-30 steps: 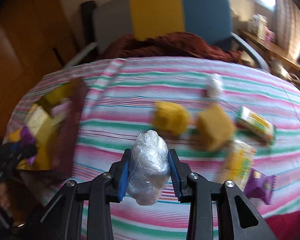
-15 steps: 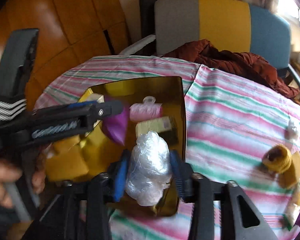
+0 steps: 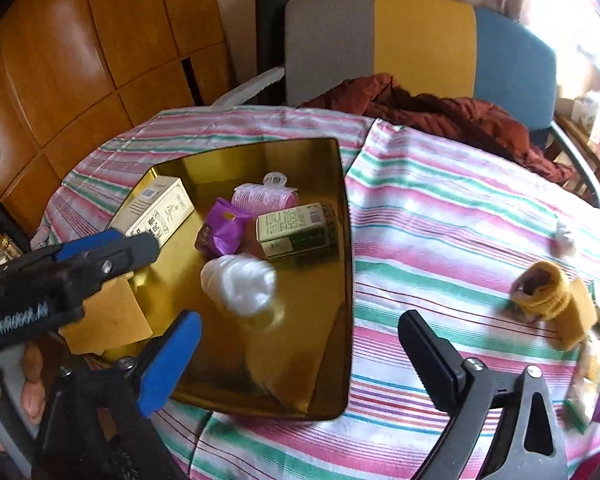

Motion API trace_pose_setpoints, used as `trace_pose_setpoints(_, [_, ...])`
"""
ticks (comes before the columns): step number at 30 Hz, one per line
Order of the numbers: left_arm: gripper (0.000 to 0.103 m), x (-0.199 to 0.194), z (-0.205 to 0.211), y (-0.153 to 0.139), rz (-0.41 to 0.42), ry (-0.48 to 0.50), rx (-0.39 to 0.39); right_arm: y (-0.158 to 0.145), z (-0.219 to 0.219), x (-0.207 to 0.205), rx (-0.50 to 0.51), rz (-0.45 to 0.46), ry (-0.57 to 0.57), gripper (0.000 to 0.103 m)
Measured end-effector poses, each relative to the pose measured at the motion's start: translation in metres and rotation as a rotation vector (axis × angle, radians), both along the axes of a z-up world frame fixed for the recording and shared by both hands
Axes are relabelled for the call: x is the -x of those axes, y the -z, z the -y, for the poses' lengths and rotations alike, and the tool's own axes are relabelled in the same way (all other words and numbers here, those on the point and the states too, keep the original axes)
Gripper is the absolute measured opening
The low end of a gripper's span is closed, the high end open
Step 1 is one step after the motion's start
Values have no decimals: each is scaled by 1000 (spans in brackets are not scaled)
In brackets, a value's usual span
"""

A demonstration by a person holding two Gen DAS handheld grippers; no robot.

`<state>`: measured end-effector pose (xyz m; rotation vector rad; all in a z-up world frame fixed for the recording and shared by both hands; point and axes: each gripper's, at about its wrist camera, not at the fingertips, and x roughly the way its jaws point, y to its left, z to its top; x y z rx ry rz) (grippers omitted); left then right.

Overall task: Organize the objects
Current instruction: 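Carry the purple packet and plastic bag to the gold tray and release them, then move both tools from the gold tray back toward the remaining items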

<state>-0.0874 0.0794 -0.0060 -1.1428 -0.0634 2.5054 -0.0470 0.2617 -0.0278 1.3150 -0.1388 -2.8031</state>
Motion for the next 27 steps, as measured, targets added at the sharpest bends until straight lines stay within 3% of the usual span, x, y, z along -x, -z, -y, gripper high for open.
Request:
trace_pose_setpoints(4, [63, -12, -1, -2, -47, -23, 52, -8, 1, -13, -62, -59, 26, 103])
trace_pose_setpoints(13, [63, -35, 3, -14, -167, -81, 107, -11, 5, -23, -121, -97, 44, 103])
trace_pose_setpoints(27, [63, -48, -13, -8, -153, -18, 148, -15, -7, -35, -127, -111, 92, 103])
